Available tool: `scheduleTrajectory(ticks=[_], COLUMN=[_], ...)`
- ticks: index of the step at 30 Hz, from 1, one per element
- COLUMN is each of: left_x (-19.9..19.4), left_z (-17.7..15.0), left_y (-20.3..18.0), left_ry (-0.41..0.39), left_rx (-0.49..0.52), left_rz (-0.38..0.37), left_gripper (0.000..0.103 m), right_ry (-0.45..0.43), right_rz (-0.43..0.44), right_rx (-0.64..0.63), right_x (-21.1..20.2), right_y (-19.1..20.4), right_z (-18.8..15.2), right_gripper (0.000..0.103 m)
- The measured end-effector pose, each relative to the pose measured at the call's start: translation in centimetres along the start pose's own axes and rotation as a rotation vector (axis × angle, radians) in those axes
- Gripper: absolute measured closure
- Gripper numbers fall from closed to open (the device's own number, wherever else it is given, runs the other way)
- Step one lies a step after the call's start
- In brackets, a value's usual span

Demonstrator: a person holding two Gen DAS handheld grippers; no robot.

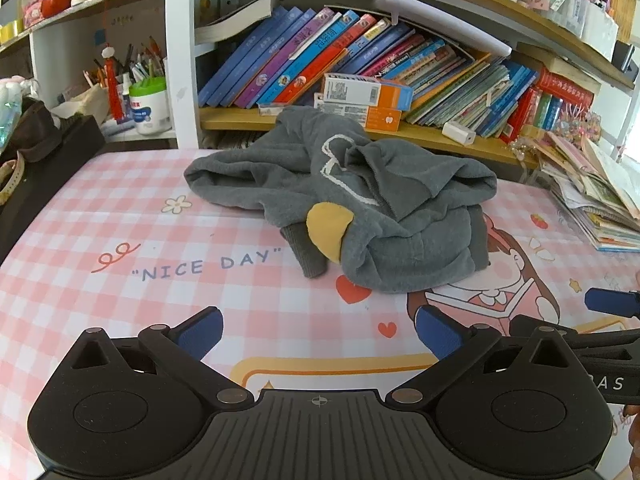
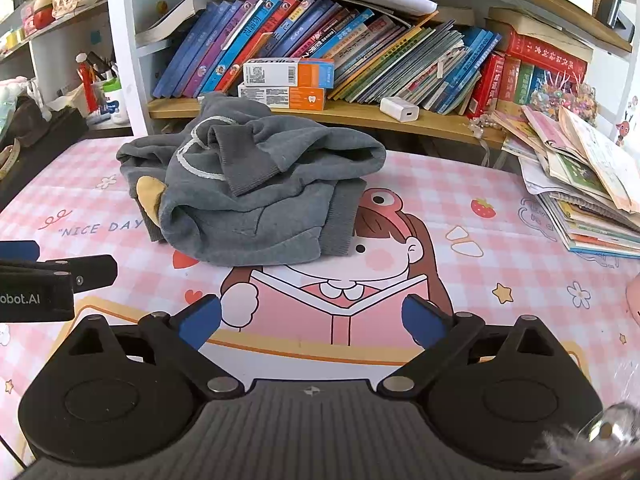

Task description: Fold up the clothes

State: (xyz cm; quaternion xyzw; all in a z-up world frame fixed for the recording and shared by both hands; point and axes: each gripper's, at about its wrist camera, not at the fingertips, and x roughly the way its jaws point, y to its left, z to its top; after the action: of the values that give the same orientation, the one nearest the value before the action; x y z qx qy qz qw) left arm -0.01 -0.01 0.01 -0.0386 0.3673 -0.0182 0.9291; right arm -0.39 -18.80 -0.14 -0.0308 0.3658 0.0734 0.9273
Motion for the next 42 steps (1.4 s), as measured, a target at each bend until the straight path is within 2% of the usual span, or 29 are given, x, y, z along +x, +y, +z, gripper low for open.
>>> scheduleTrajectory(ticks=[42], left_x=[-0.54], left_z=[0.04], left_y=[0.07], left_ry=[0.003], left_rx=[0.006], left_rz=[0.002], left_gripper=[0.000], right_ry=[0.010], right_rz=[-0.001], right_rx=[-0.004], right_x=[-0.24], right_y=[0.11], right_z=[-0.05], right_gripper=[0.003])
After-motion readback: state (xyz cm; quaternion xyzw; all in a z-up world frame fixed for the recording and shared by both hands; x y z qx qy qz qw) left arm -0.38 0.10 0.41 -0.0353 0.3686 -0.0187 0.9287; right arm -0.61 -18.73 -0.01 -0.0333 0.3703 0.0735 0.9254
